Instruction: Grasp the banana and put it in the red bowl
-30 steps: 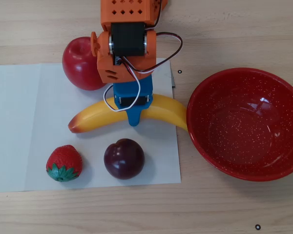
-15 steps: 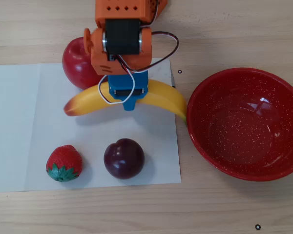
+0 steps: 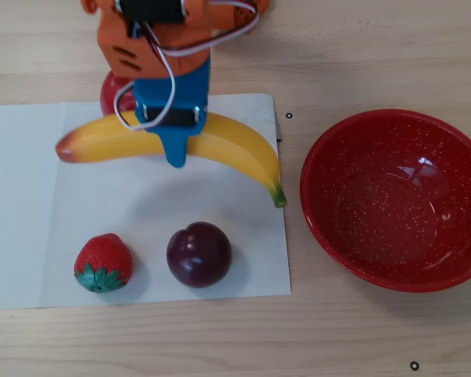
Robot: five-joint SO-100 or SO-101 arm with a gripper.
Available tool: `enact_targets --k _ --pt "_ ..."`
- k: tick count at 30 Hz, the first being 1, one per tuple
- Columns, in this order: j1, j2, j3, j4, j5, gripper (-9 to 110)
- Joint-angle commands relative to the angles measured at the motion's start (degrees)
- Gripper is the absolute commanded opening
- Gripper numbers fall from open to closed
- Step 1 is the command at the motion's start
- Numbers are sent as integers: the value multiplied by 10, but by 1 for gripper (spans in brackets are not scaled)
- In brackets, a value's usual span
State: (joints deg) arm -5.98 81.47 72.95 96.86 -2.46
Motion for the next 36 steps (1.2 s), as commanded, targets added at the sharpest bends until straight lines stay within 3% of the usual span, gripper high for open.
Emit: enact_targets --k 1,11,21,36 --pt "-6 111 -85 21 14 0" --pt "18 178 -134 32 8 0" --pt "119 207 -165 14 -31 0" --pt "302 279 -30 -178 -80 0"
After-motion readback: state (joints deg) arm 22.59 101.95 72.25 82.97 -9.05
